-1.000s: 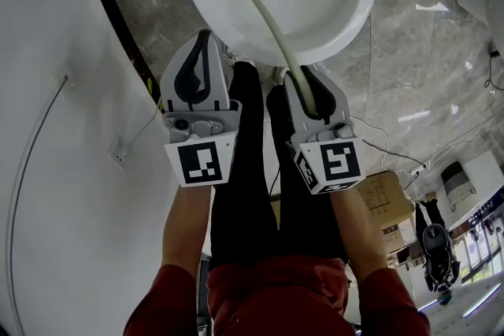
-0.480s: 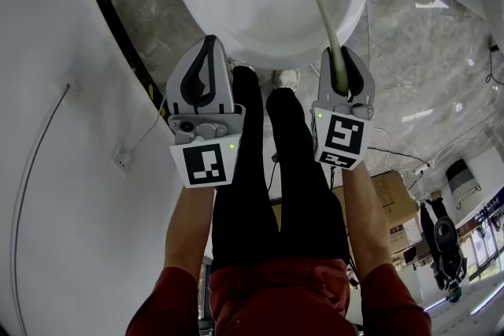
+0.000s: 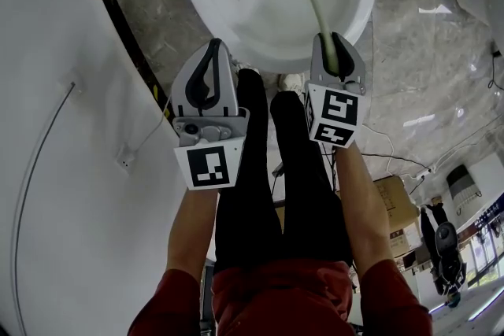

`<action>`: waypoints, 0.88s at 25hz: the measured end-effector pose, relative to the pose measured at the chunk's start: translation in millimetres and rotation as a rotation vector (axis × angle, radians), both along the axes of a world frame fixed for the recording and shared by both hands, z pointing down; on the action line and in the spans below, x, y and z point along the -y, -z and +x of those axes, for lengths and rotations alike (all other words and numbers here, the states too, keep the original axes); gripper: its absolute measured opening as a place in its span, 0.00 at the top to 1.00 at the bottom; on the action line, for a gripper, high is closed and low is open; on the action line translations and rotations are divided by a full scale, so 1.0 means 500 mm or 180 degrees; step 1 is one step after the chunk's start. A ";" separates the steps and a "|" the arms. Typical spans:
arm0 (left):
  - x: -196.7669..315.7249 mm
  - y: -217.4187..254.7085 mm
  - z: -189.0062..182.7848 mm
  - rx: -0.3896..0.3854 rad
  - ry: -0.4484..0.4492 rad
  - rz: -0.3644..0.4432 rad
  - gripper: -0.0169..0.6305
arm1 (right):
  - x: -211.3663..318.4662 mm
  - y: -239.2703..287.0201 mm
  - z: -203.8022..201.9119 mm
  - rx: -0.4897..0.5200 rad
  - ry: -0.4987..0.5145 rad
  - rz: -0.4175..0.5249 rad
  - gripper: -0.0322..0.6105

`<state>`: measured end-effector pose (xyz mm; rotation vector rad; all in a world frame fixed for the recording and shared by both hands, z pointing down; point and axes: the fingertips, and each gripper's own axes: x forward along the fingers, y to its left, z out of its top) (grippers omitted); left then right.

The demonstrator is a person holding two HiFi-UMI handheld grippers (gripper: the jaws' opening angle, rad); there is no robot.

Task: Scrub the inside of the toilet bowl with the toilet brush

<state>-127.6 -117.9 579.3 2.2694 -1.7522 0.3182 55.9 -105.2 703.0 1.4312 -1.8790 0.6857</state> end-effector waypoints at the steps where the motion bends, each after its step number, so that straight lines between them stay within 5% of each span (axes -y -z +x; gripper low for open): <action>1: -0.002 -0.001 -0.004 0.0010 0.0007 -0.0008 0.96 | 0.002 -0.007 -0.011 0.0079 -0.0031 -0.0069 0.78; 5: -0.006 -0.008 -0.022 0.0029 0.0062 -0.0049 0.97 | -0.005 -0.010 -0.066 0.0552 -0.0084 -0.0290 0.78; 13: 0.002 -0.014 -0.020 0.0013 0.0098 -0.0052 0.96 | -0.022 0.087 -0.132 0.1248 0.0055 -0.0198 0.78; 18: 0.014 -0.013 0.001 0.0001 0.0035 -0.0043 0.96 | -0.012 -0.007 -0.098 0.1090 -0.0094 -0.0388 0.78; 22: 0.018 -0.018 0.010 0.0032 -0.0033 -0.0064 0.96 | -0.001 -0.061 -0.077 0.0664 0.0052 -0.0428 0.78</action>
